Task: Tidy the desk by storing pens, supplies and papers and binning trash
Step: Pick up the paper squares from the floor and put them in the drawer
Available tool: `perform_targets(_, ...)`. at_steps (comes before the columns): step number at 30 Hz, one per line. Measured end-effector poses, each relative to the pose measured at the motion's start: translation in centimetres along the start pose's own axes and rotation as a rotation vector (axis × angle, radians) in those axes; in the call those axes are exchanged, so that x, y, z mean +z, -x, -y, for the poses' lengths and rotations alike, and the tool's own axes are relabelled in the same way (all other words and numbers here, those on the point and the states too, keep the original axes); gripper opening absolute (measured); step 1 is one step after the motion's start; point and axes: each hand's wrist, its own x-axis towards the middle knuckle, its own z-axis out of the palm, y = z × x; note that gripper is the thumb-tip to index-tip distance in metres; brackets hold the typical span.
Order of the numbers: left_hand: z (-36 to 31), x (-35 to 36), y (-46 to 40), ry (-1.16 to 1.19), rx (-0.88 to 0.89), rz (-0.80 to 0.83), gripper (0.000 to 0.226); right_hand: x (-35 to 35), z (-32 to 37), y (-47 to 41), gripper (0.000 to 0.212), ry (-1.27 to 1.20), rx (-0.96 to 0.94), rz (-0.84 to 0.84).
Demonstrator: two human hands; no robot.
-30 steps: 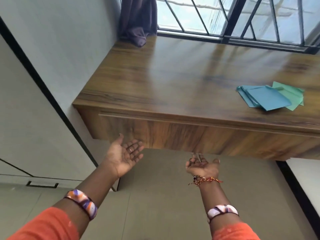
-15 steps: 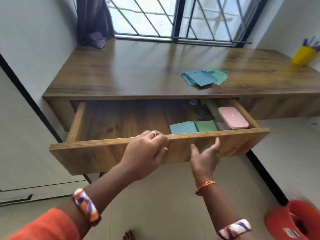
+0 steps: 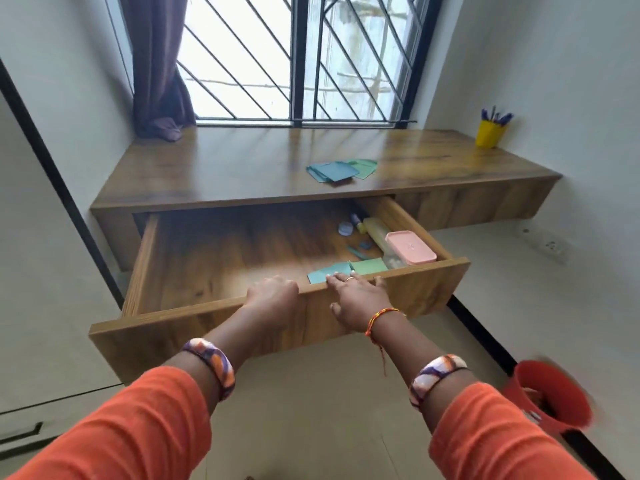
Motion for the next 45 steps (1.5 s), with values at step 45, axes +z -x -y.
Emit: perform_targets(45, 1.0, -9.4, -37.7, 1.587, -0.466, 0.064, 0.009, -9.6, -11.5, -38.5, 0.061, -0.724, 0.098, -0.173)
